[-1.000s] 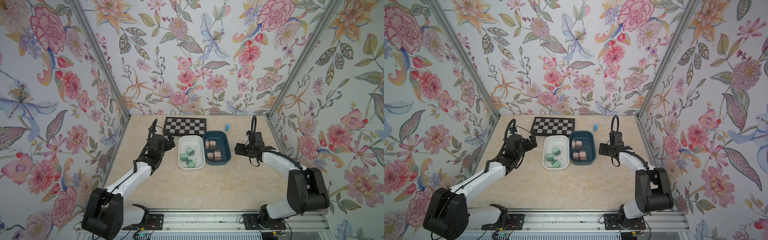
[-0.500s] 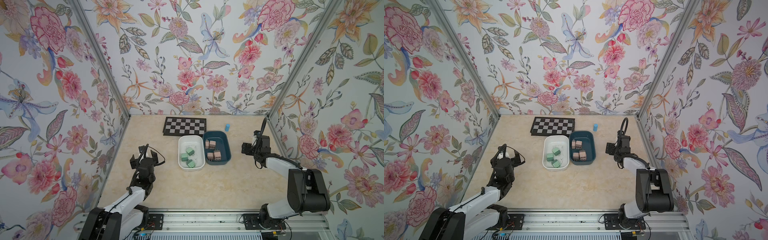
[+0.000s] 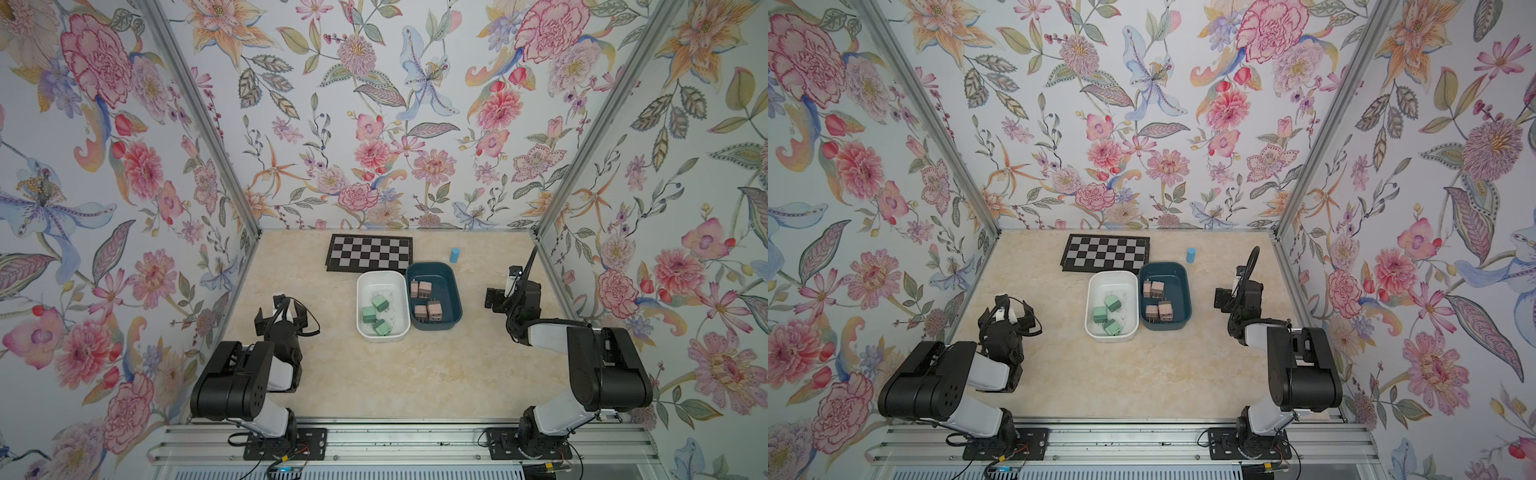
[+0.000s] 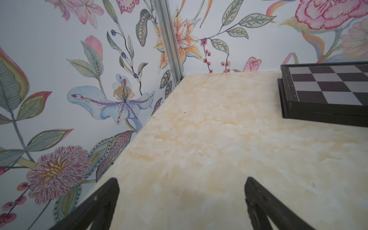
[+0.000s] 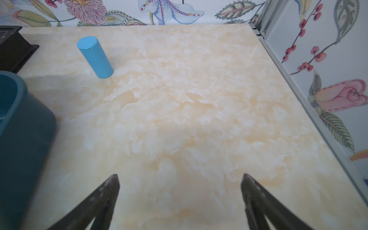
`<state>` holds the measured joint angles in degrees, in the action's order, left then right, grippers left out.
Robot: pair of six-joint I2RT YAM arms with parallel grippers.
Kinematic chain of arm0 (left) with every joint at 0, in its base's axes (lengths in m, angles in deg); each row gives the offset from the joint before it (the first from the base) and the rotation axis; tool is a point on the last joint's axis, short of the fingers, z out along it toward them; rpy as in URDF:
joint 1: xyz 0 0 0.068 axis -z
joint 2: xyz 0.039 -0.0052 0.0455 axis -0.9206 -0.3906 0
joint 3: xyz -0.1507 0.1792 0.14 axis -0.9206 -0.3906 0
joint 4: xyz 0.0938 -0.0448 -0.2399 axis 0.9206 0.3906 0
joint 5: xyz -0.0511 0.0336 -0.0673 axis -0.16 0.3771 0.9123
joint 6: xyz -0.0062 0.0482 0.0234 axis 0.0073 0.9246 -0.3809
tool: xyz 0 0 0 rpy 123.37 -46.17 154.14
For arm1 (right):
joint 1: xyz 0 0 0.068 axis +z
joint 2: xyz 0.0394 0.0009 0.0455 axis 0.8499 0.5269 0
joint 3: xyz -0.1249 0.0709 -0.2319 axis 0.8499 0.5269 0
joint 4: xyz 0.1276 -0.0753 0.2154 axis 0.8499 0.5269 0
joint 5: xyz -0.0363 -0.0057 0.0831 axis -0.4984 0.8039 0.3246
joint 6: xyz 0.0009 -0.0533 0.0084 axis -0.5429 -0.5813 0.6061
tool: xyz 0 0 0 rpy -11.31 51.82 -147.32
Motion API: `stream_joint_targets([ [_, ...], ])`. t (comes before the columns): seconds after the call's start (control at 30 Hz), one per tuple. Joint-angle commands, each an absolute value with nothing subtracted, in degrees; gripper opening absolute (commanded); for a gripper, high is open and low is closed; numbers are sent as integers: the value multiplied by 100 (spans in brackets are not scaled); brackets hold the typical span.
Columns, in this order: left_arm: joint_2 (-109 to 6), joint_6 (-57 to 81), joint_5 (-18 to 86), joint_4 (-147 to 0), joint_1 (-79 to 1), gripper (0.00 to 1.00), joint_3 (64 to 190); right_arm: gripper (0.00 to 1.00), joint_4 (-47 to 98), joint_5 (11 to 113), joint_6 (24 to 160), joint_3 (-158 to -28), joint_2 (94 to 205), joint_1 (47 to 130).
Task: Place the plugs by color into the storage box
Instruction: Reset both arms
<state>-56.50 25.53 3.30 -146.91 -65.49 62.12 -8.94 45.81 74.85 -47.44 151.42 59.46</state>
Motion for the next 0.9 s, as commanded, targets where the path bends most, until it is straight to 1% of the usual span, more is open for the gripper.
stream_joint_targets([
  [0.0, -5651, 2618, 749, -15361, -6599, 99, 6245, 100, -2568, 4666, 7266, -3894, 14774, 5990],
  [0.03, -5641, 2630, 774, -15333, -6603, 99, 6262, 100, -3186, 4732, 7253, -3522, 14813, 5980],
  [0.07, -5693, 2671, 798, -15456, -6597, 100, 6266, 100, -4134, 4665, 7220, -3266, 15076, 6009],
  [0.1, -5679, 2688, 841, -15359, -6594, 100, 6263, 100, -4136, 4451, 7199, -3158, 15071, 6088],
  [0.13, -5667, 2703, 929, -15225, -6591, 99, 6262, 100, -3470, 4467, 7213, -3313, 14858, 6096],
  [0.2, -5667, 2809, 967, -15114, -6534, 100, 6482, 100, -3970, 4525, 7199, -3272, 15077, 6063],
  [0.23, -5688, 2871, 1064, -15133, -6519, 99, 6482, 100, -3624, 4397, 7215, -3324, 14966, 6096],
  [0.27, -5689, 2926, 1174, -15101, -6507, 99, 6501, 100, -3581, 4404, 7222, -3352, 14939, 6095],
  [0.33, -5682, 2987, 1334, -15054, -6509, 99, 6524, 100, -3809, 4323, 7205, -3291, 15016, 6127],
  [0.87, -5719, 3029, 1236, -14971, -6450, 100, 6583, 100, -3781, 4303, 7196, -3285, 14989, 6142],
])
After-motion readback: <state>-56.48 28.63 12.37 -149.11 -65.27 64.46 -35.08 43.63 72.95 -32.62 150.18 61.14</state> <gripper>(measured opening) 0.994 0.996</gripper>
